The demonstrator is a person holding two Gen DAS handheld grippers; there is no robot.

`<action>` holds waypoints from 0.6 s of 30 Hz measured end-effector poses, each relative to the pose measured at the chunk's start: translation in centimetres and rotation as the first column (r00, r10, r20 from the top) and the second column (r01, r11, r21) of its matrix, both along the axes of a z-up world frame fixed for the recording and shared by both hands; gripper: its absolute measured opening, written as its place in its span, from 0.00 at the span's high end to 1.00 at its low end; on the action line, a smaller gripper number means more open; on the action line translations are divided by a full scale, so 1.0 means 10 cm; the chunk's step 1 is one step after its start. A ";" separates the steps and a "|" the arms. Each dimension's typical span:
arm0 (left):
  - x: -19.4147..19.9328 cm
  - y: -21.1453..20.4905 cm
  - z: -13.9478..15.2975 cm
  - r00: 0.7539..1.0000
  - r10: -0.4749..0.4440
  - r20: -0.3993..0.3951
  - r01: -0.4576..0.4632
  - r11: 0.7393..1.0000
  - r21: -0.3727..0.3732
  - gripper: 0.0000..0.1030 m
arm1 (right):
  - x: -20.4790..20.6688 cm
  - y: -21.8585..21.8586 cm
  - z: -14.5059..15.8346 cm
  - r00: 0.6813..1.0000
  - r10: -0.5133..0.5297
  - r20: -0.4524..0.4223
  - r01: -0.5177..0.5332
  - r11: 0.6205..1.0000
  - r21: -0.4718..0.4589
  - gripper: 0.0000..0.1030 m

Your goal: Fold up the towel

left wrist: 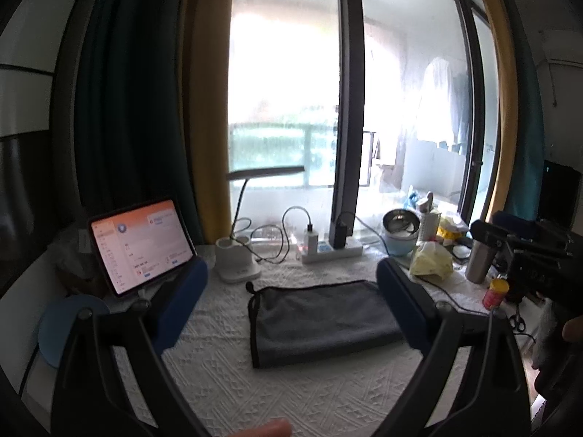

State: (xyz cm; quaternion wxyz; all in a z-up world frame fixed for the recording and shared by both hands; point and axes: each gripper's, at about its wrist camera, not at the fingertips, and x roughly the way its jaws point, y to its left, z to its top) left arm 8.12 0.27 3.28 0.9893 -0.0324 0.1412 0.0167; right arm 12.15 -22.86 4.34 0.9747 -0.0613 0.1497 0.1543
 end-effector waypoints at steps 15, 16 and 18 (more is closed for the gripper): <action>-0.39 -0.09 0.23 0.993 0.008 0.117 -0.009 1.000 0.009 0.08 | -0.40 -0.10 0.24 0.996 0.004 0.088 -0.006 1.000 0.022 0.45; -0.41 -0.09 0.24 0.991 0.017 0.130 -0.018 1.000 0.008 0.08 | -0.43 -0.11 0.25 0.996 0.002 0.092 -0.005 1.000 0.023 0.45; -0.43 -0.10 0.25 0.989 0.035 0.143 -0.039 0.999 0.022 0.08 | -0.46 -0.12 0.27 0.995 0.001 0.102 -0.003 1.000 0.024 0.44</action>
